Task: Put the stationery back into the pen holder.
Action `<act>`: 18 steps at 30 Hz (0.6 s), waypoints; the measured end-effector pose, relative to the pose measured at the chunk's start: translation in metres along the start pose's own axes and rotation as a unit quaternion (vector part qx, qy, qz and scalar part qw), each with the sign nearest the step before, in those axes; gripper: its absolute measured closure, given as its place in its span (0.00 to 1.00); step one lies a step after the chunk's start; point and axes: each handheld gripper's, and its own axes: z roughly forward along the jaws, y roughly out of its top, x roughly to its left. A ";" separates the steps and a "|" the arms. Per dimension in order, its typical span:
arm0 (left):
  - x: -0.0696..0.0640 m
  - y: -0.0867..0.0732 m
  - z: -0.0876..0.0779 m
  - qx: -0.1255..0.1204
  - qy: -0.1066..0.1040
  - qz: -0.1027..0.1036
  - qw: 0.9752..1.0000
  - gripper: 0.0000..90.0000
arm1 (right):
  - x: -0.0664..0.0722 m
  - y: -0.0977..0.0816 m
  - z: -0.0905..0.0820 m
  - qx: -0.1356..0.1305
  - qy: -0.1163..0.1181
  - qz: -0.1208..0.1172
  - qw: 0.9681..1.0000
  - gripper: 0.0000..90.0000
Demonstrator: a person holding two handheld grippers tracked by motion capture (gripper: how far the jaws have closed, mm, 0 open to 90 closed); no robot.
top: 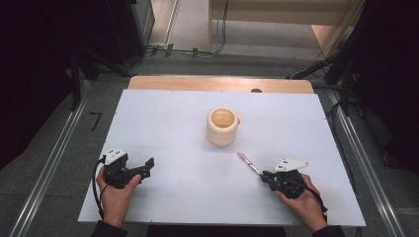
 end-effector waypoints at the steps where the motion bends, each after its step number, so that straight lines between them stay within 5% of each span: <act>1: 0.000 0.000 0.000 0.000 0.000 0.000 1.000 0.02 | 0.000 0.000 0.000 0.000 0.001 0.000 1.000 0.86; 12: 0.001 0.000 0.000 0.001 -0.001 0.000 1.000 0.02 | -0.001 0.001 -0.001 0.002 0.003 -0.005 1.000 0.87; 18: 0.001 0.000 0.000 0.000 -0.001 -0.001 1.000 0.02 | -0.009 0.003 -0.011 -0.022 -0.001 0.016 1.000 0.87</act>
